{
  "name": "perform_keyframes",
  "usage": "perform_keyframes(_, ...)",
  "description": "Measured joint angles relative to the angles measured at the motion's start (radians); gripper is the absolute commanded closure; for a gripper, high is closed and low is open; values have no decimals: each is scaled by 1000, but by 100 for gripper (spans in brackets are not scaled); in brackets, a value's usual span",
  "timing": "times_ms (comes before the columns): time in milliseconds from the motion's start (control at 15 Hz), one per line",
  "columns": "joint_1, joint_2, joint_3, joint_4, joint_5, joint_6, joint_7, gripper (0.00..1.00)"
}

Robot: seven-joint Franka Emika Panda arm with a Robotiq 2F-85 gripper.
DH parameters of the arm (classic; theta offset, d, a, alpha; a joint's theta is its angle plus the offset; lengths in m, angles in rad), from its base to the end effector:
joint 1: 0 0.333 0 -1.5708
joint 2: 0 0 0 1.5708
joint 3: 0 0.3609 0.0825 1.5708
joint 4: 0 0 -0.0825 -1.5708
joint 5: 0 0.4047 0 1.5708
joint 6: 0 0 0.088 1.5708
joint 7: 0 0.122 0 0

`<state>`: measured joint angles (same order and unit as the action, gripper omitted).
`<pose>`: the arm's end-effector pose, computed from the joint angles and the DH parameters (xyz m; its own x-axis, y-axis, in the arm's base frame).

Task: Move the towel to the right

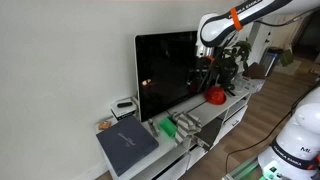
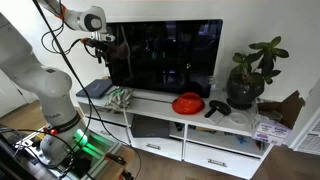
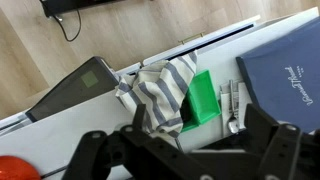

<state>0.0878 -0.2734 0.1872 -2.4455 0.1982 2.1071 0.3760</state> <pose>0.4233 0.1327 0.4127 0.9717 -0.2096 -0.1088 -0.2186 -0.9727 -0.0779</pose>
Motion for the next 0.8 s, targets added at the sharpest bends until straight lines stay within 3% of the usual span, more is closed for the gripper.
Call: perform_keyframes(800, 0, 9, -2, 0, 0, 11, 0, 0)
